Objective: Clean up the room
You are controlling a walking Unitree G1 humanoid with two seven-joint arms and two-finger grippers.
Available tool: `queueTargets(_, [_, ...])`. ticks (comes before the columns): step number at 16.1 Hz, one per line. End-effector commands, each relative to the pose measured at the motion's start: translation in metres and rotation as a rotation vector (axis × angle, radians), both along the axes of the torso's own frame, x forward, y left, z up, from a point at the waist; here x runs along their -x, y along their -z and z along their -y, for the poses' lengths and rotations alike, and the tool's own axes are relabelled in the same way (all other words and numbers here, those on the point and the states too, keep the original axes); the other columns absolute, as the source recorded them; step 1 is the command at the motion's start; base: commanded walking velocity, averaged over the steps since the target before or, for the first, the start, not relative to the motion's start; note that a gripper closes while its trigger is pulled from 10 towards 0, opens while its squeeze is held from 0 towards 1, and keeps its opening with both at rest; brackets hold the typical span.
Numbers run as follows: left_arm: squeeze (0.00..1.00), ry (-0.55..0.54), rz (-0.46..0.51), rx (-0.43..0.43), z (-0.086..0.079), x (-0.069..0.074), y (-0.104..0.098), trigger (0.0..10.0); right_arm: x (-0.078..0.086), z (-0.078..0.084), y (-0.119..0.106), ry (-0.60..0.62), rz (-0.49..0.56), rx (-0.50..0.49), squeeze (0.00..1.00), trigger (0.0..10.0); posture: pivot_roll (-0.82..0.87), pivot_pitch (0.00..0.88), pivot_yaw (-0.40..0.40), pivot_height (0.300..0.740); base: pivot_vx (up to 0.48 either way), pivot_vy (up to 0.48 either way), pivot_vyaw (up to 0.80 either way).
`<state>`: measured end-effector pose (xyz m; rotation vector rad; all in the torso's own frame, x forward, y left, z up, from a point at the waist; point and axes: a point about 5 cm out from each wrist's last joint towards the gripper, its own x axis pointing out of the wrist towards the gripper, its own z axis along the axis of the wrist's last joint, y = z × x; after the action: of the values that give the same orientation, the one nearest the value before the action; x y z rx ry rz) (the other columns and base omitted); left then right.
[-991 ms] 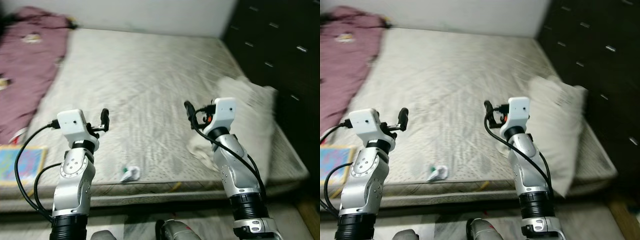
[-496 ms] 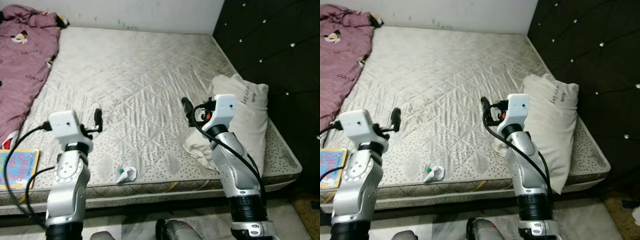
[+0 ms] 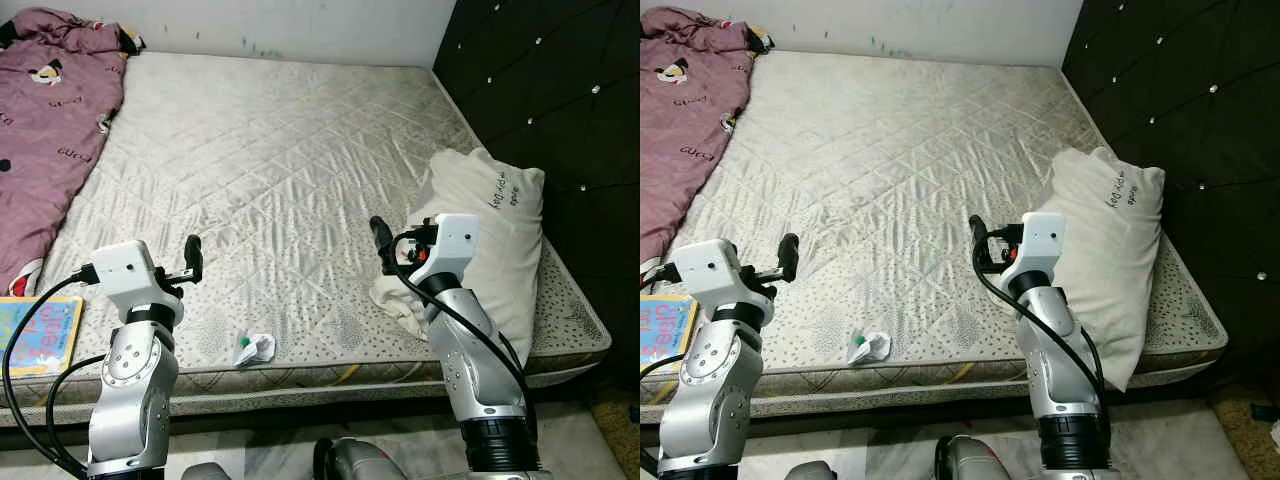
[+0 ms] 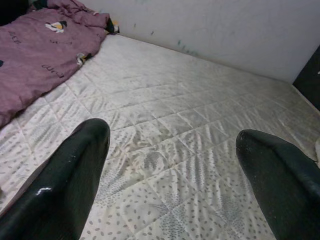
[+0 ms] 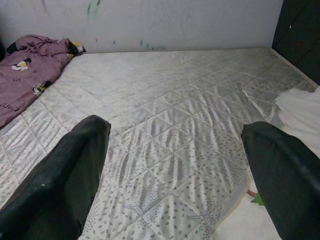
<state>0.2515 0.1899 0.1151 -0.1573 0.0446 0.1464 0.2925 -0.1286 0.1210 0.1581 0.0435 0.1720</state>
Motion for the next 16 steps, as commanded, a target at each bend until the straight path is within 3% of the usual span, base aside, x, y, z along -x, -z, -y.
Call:
queueTargets(1, [0.00,0.013,-0.005,0.007,0.002,0.000,0.000,10.0,0.001,0.003,-0.003,0.008,0.011,0.002,0.00,10.0,0.05,0.066,-0.082,0.740,0.000,0.480,0.00])
queueTargets(10, [0.00,0.019,0.014,0.013,0.003,-0.005,-0.003,10.0,-0.008,0.002,-0.016,0.009,0.014,0.020,0.00,10.0,0.05,0.062,-0.084,0.740,0.000,0.480,0.00])
queueTargets(14, [0.00,0.012,0.036,-0.041,0.003,-0.013,-0.010,10.0,-0.009,0.000,-0.011,0.020,-0.021,0.009,0.00,10.0,0.05,0.057,-0.084,0.740,0.000,0.000,0.00])
queueTargets(16, [0.00,0.029,0.035,-0.011,0.002,-0.014,-0.008,10.0,-0.009,-0.001,-0.009,0.022,-0.033,0.009,0.00,10.0,0.05,0.057,-0.082,0.740,0.000,0.000,-0.68])
